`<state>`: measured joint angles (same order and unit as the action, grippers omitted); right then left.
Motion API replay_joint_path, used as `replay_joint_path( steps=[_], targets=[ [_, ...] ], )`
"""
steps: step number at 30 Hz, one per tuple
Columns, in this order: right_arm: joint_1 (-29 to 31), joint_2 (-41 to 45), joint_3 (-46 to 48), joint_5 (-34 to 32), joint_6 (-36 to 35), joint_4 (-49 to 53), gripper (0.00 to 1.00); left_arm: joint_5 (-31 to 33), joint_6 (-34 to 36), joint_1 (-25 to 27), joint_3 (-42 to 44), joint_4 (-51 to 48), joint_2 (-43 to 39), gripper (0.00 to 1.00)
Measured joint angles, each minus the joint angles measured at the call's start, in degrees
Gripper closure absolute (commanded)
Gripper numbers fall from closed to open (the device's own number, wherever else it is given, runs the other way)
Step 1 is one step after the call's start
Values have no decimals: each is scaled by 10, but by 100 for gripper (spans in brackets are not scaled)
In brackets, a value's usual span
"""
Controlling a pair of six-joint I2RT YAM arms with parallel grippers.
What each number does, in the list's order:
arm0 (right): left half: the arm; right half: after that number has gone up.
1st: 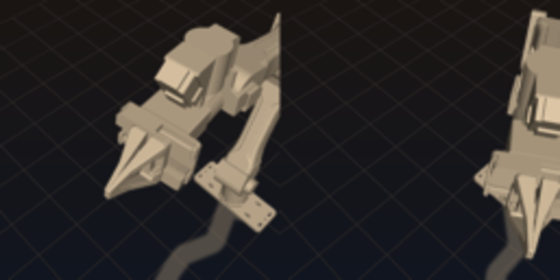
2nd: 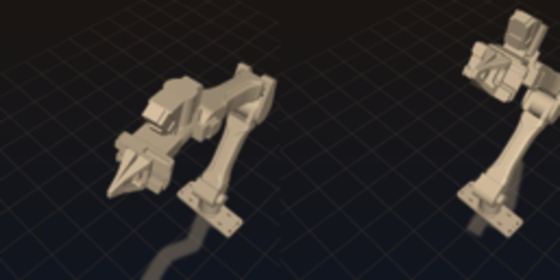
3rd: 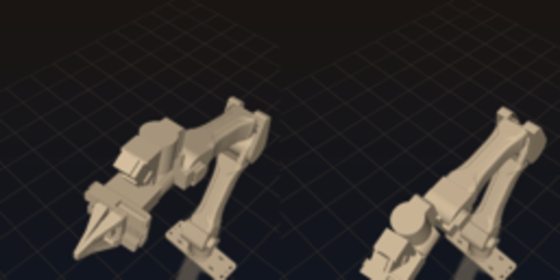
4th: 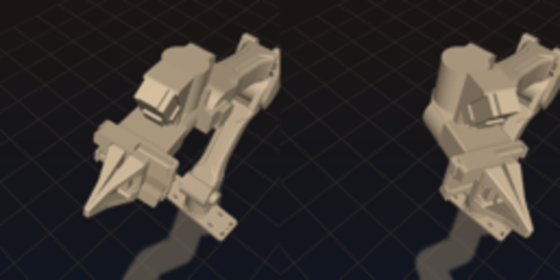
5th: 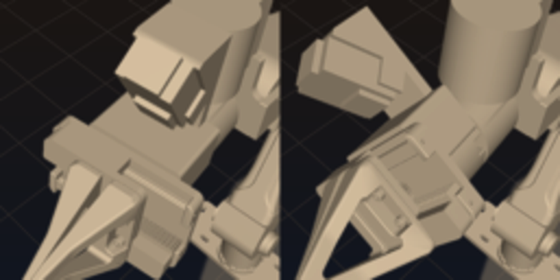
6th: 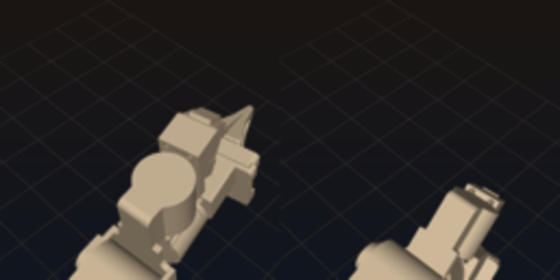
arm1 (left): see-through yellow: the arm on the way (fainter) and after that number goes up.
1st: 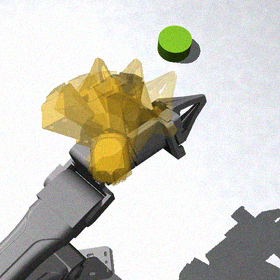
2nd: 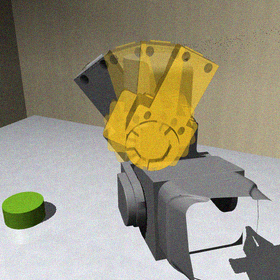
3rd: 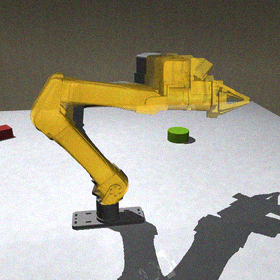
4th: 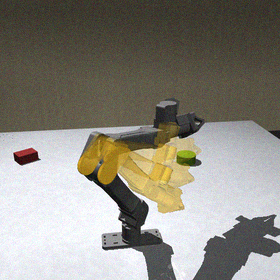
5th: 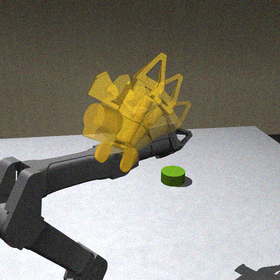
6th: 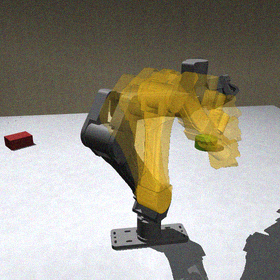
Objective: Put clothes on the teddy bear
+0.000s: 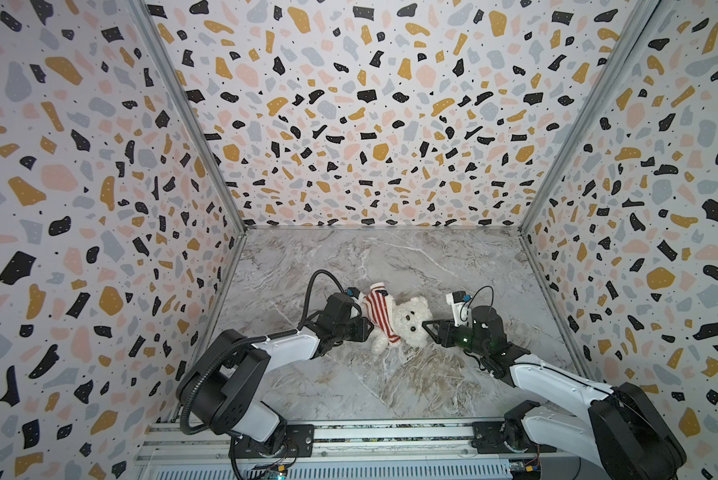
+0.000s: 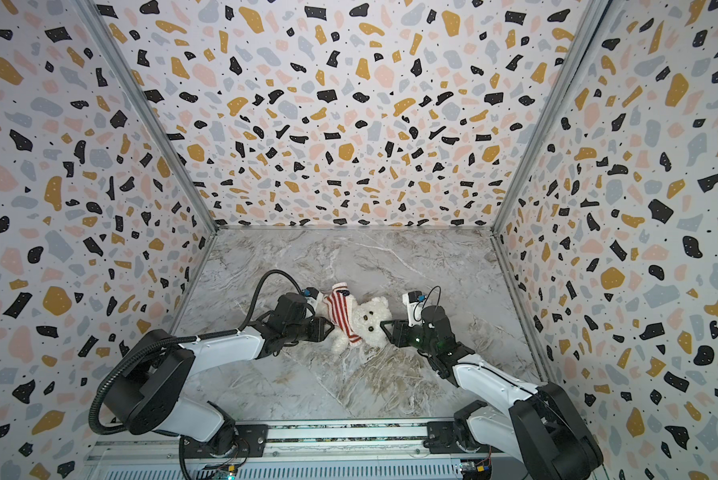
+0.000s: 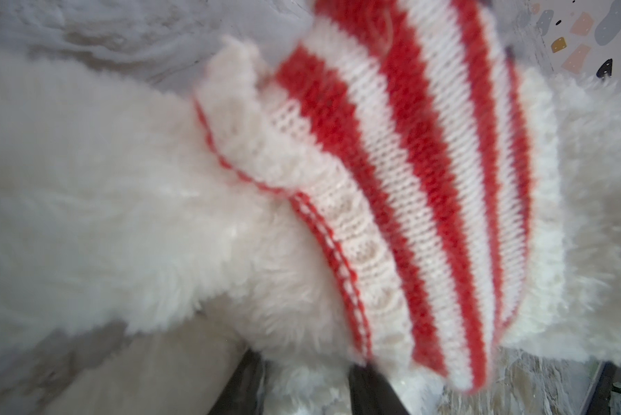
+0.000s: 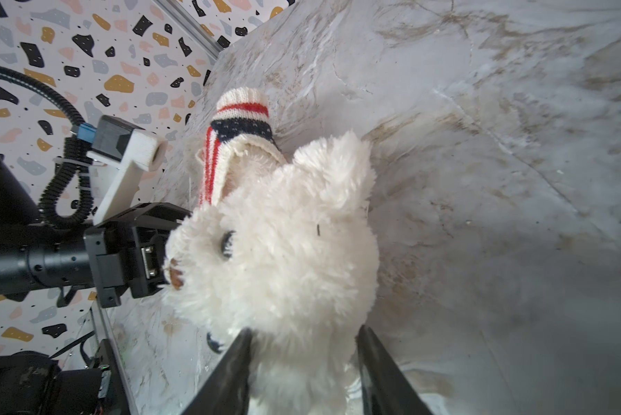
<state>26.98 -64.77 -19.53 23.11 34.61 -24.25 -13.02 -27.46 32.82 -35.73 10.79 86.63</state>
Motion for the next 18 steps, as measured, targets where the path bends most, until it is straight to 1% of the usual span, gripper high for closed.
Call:
replay_joint_path(
  steps=[3, 7, 8, 13, 15, 18],
  targets=[
    [-3, -18, -2, 25, 0, -17, 54, 0, 4, -2, 0, 5, 7, 63],
    [-3, -50, -4, 53, -2, -38, 61, -2, 10, -3, 0, 9, 9, 63],
    [-3, -55, -4, 58, -2, -42, 64, -2, 11, -3, 0, 9, 9, 63],
    [-4, -68, -5, 78, -4, -61, 95, -2, 16, -3, 0, 2, 3, 62],
    [-3, -68, -5, 82, -3, -64, 100, 2, 20, -3, 0, -13, -10, 58],
    [3, -61, -5, 81, 1, -66, 100, 17, 25, -2, 0, -48, -44, 52]
  ],
)
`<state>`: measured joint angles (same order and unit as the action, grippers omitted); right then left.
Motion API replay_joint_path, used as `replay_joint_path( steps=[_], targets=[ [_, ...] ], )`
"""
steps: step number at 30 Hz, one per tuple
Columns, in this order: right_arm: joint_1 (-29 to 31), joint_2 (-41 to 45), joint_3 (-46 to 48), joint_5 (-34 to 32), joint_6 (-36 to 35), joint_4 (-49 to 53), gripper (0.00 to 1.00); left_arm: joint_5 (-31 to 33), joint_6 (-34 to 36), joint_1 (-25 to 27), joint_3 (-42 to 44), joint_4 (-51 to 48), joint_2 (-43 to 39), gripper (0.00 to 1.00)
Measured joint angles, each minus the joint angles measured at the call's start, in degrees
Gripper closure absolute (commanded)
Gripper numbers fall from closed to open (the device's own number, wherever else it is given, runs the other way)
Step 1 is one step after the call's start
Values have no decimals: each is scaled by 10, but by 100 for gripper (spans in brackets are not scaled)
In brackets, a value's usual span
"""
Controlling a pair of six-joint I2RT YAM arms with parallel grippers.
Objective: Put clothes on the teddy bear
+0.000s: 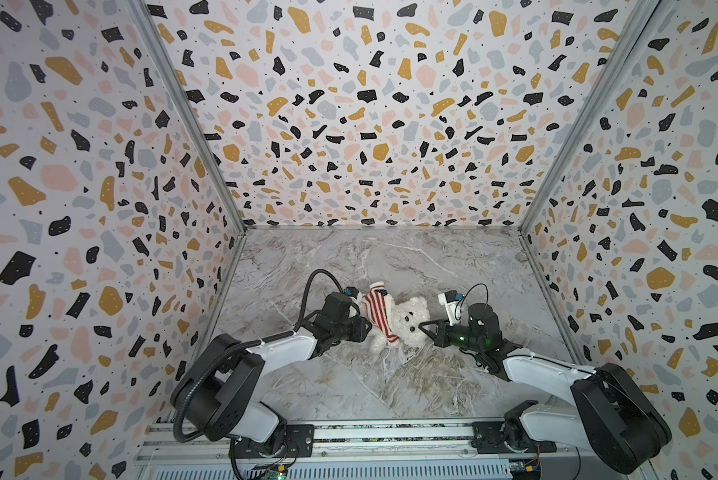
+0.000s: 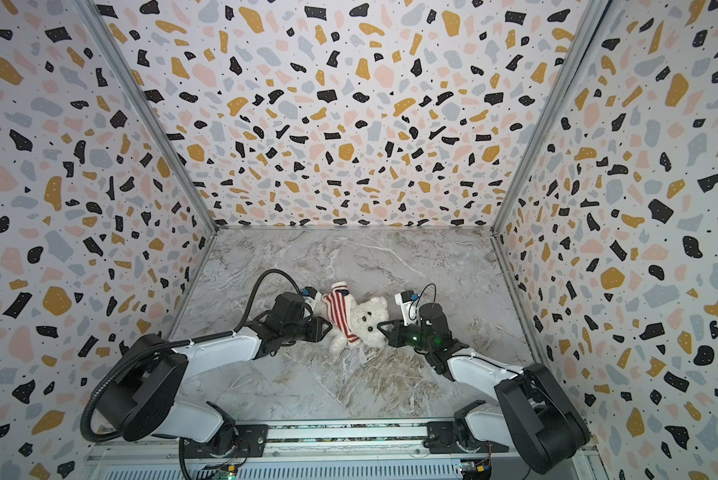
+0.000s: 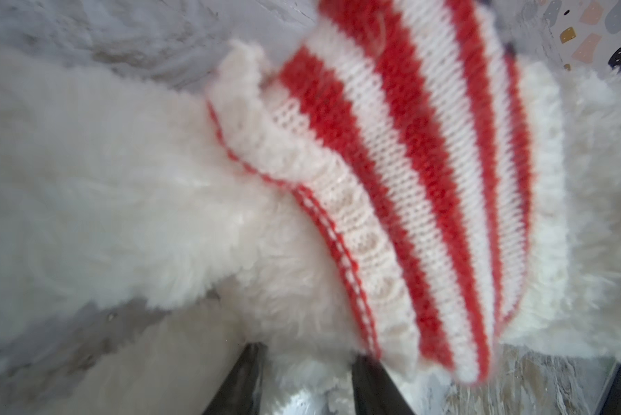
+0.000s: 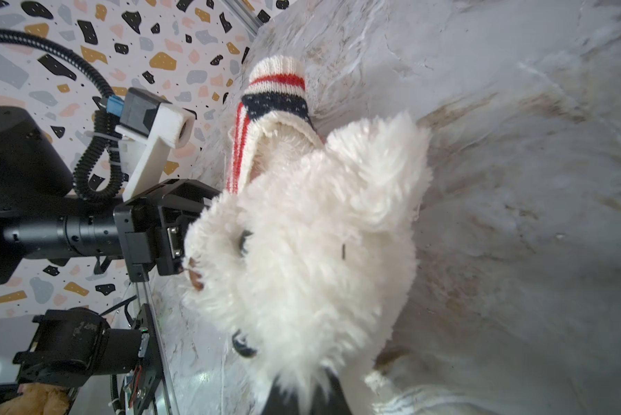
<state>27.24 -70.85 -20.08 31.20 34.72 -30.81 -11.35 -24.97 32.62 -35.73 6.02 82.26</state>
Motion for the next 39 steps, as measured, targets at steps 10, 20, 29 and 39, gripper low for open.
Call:
replay_joint_path(
  steps=[10, 20, 29, 39],
  targets=[
    [42, 64, 2, -52, 74, -1, 100, 47, -47, 70, 43, -57, -153, 50],
    [82, 78, 2, -102, 118, -1, 100, 44, -78, 87, 77, -29, -127, 44],
    [84, 78, 2, -115, 130, 0, 100, 25, -76, 94, 83, 24, -41, 44],
    [84, 76, 2, -123, 134, 0, 98, 11, -79, 99, 82, 77, -16, 81]
  ],
)
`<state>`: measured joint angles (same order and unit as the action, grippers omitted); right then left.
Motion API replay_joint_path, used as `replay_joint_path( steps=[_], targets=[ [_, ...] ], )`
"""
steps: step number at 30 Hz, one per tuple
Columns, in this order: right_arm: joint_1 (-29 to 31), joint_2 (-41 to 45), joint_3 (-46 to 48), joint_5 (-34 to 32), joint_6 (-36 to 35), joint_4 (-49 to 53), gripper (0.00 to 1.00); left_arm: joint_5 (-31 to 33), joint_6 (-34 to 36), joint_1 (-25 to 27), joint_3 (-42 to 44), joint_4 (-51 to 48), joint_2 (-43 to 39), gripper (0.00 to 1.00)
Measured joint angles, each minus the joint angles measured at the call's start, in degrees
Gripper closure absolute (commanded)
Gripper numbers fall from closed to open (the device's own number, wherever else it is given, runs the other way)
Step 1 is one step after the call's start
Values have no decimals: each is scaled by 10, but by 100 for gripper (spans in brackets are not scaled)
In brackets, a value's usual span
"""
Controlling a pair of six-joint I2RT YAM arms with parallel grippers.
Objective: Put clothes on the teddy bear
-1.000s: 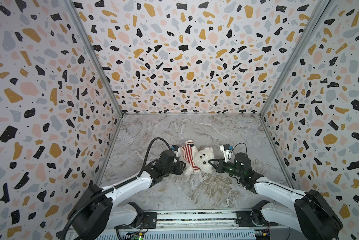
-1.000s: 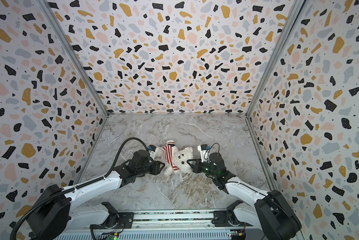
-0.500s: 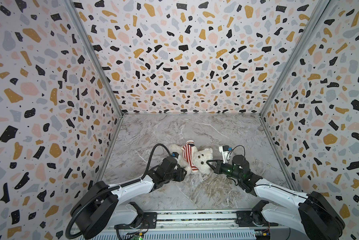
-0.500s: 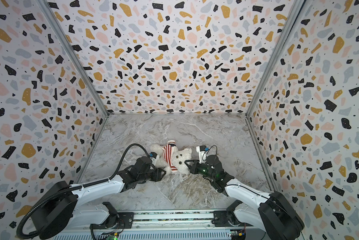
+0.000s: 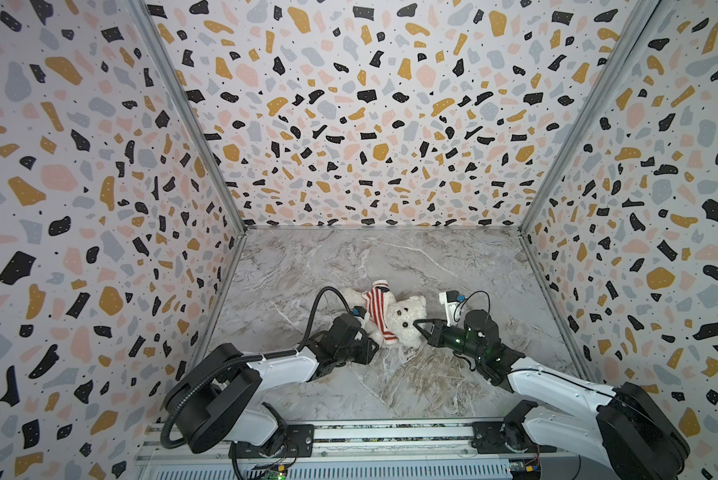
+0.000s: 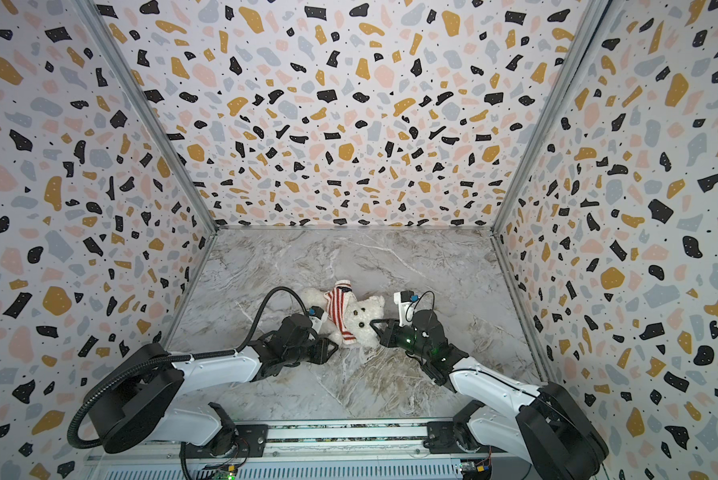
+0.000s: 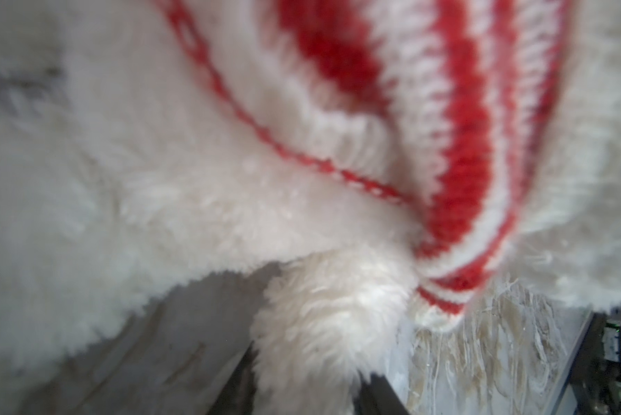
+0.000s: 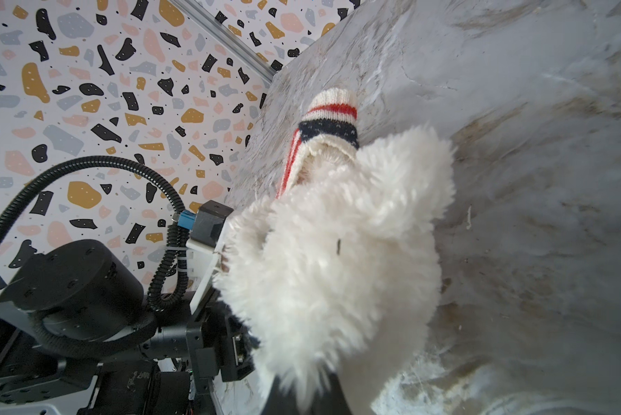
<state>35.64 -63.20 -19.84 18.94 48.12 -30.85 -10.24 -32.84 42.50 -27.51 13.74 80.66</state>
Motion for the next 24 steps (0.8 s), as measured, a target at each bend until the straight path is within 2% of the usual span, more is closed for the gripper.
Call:
replay_joint_path(
  steps=[4, 12, 19, 24],
  targets=[
    [-5, -1, 0, -1, 0, 2, 89, 0, 0, 0, 0, 3, -13, 100],
    [-49, 17, 1, 12, -19, 22, 58, 2, 9, 0, -7, -39, -86, 100],
    [-59, 45, -4, 13, -83, 95, 39, 2, 17, 0, -30, -97, -130, 100],
    [-49, 99, -6, -3, -136, 152, 29, 2, 20, 0, -52, -124, -141, 100]
  ],
)
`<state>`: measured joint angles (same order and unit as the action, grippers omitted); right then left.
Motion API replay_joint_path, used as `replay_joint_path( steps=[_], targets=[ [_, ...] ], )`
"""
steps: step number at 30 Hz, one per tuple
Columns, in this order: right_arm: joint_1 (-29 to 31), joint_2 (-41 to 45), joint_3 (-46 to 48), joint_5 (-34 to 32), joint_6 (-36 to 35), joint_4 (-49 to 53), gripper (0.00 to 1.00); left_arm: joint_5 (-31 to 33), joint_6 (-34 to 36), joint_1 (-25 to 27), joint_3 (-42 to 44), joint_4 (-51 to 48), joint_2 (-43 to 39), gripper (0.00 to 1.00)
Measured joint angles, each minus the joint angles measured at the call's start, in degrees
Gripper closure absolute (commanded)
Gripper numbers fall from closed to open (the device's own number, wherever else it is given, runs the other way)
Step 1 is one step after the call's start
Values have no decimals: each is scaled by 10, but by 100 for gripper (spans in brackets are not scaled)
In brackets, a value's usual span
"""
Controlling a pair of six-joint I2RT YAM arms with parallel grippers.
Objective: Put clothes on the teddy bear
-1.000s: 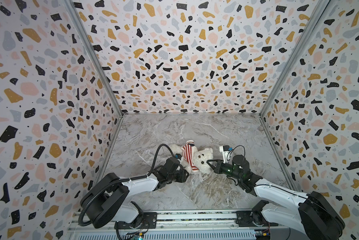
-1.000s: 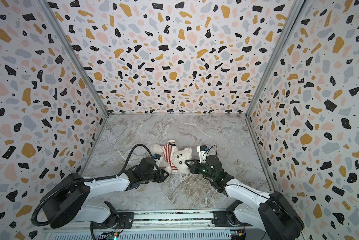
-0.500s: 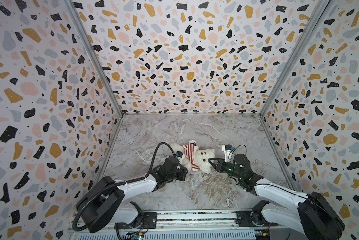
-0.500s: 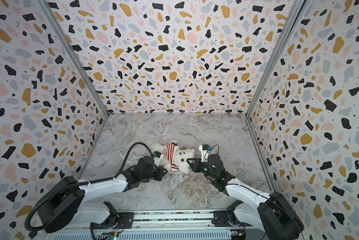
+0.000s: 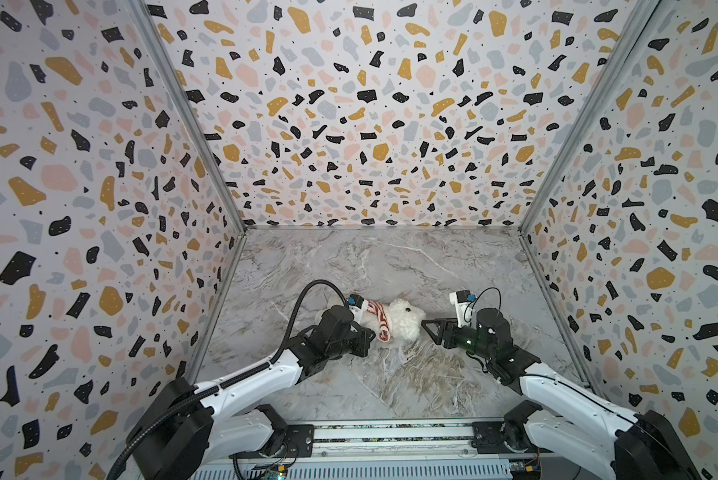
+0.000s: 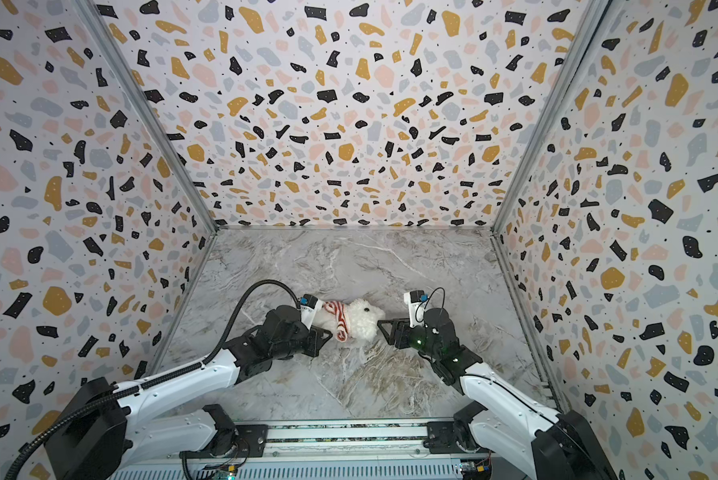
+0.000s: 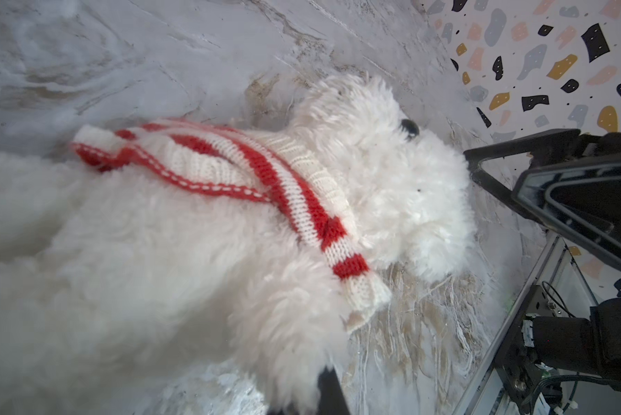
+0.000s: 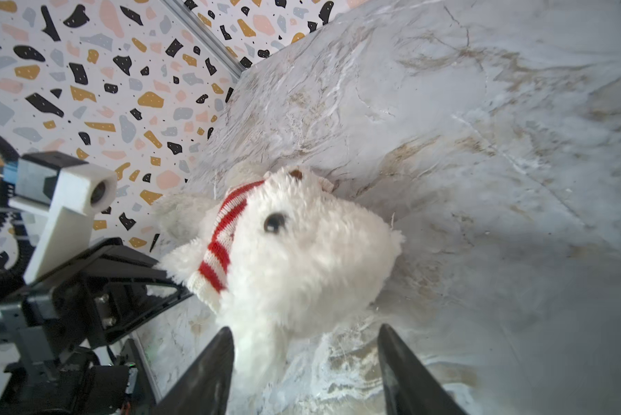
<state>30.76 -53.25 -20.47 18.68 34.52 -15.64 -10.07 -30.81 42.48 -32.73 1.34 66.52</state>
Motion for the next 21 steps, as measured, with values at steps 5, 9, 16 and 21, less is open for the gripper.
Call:
replay_joint_path(
  steps=[5, 9, 16, 21],
  targets=[
    [32, 28, -26, -28, -54, 54, 25, -2, 1, 0, -3, -8, 1, 100],
    [60, 13, -35, -36, -75, 63, 24, -6, 0, 0, -3, -9, 4, 100],
    [94, -83, -71, -53, -91, 55, 23, -21, -1, 0, -3, -9, 4, 100],
    [94, -141, -95, -66, -94, 42, 26, -33, 0, 0, -1, -10, -6, 100]
  ],
)
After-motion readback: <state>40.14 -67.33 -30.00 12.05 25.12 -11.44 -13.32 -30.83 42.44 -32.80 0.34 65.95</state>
